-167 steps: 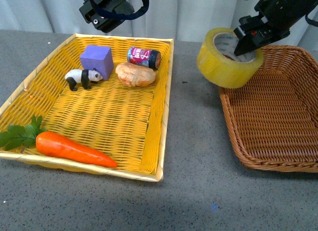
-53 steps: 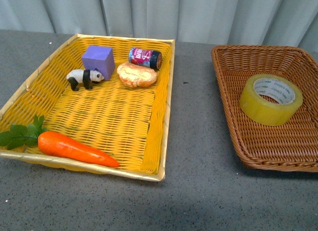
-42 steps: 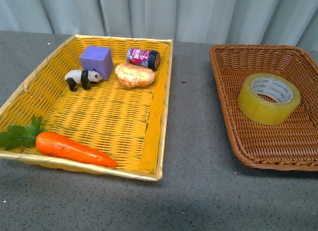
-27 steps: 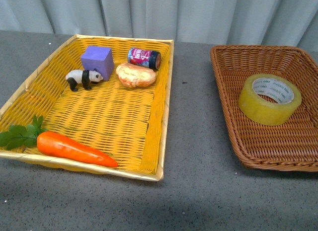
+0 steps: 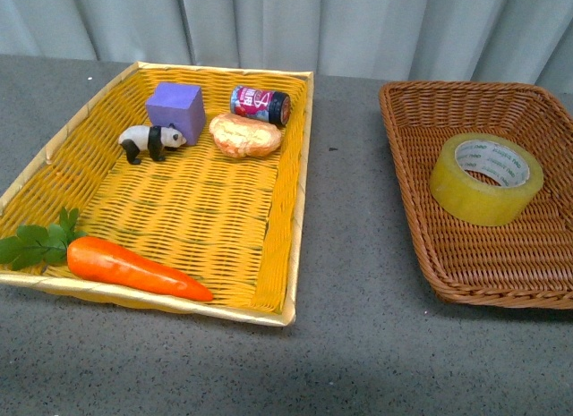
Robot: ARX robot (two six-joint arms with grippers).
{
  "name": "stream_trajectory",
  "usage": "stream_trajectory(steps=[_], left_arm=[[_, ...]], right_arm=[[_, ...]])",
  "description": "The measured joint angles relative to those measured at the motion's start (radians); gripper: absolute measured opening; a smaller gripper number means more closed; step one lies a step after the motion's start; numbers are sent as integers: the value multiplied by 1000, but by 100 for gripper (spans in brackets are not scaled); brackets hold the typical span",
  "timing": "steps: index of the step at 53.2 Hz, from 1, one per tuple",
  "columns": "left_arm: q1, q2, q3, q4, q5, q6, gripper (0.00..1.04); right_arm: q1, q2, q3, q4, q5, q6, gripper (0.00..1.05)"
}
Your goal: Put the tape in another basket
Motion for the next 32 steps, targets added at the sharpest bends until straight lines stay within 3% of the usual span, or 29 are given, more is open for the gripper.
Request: stream_trajectory(steps=[30, 32], left_arm=[[0, -166, 0, -168, 0, 0, 4], [0, -220, 0, -240, 0, 0, 4]], right_arm=[[0, 0, 0, 0, 0, 0, 1], [0, 0, 0, 0, 0, 0, 1]])
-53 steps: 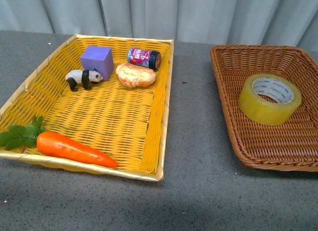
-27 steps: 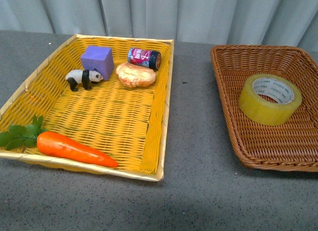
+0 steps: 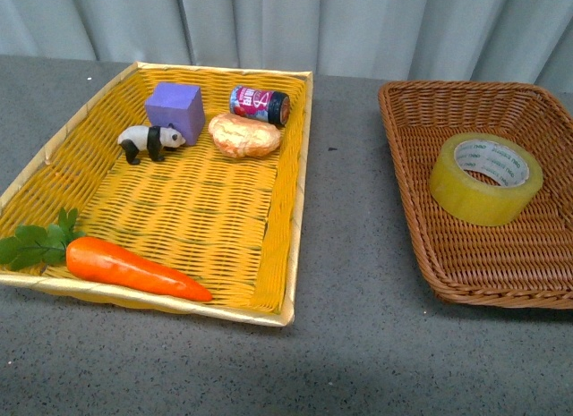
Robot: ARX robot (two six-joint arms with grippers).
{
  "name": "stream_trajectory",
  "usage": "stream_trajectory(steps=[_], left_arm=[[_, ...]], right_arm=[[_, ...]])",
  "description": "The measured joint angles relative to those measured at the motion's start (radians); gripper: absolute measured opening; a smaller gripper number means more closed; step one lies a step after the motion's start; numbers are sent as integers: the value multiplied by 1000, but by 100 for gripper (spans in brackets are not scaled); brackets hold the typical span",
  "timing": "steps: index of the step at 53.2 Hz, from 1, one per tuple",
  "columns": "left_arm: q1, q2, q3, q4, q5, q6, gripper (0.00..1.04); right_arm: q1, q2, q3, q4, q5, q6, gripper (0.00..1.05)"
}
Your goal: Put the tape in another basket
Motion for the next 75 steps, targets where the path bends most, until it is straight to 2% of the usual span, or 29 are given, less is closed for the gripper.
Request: stream_trajectory(steps=[4, 14, 16, 19, 35, 41, 42, 45, 75], left_arm=[[0, -82, 0, -90, 0, 0, 4], [0, -113, 0, -102, 1, 0, 4], [0, -113, 0, -102, 1, 0, 10], [0, -114, 0, -102, 1, 0, 23], [0, -114, 0, -102, 1, 0, 73], [0, -114, 0, -102, 1, 2, 100], [0, -114, 0, -102, 1, 2, 99], [0, -114, 0, -102, 1, 2, 98], [0, -114, 0, -102, 1, 2, 98]], right_arm=[[0, 0, 0, 0, 0, 0, 1], [0, -1, 0, 0, 0, 0, 1], [0, -1, 0, 0, 0, 0, 3], [0, -1, 0, 0, 0, 0, 17], [0, -1, 0, 0, 0, 0, 67], [0, -1, 0, 0, 0, 0, 95], [0, -1, 0, 0, 0, 0, 98], [0, -1, 0, 0, 0, 0, 95], [0, -1, 0, 0, 0, 0, 96]])
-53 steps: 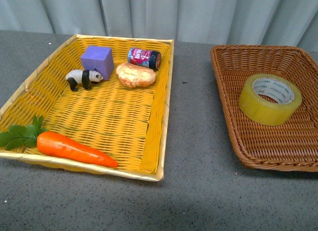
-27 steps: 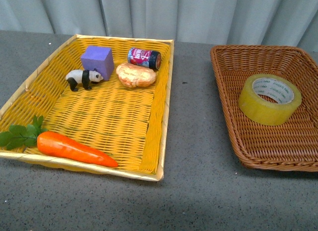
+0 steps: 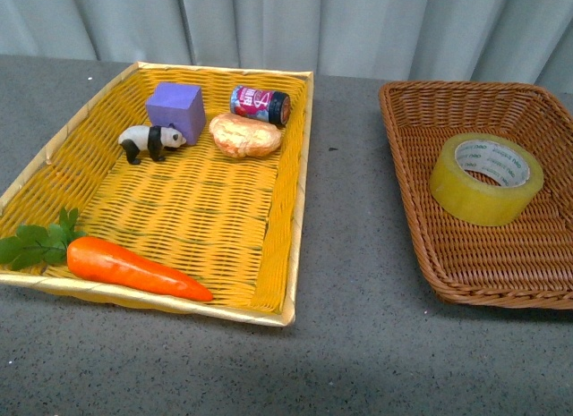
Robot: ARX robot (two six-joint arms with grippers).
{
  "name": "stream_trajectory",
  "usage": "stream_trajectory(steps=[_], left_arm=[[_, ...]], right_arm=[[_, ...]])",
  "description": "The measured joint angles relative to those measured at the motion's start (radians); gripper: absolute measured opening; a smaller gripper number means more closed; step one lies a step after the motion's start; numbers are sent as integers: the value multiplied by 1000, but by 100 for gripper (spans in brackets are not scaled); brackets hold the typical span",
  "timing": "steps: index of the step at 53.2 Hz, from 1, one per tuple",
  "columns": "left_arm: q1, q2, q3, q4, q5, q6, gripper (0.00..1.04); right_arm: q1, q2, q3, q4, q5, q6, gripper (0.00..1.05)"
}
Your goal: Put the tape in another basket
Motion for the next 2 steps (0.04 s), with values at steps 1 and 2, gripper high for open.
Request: stream_trajectory(steps=[1, 2], left_arm=[[0, 0, 0, 0, 0, 0, 98], [0, 0, 0, 0, 0, 0, 98]], right_arm=[[0, 0, 0, 0, 0, 0, 96], [0, 0, 0, 0, 0, 0, 96]])
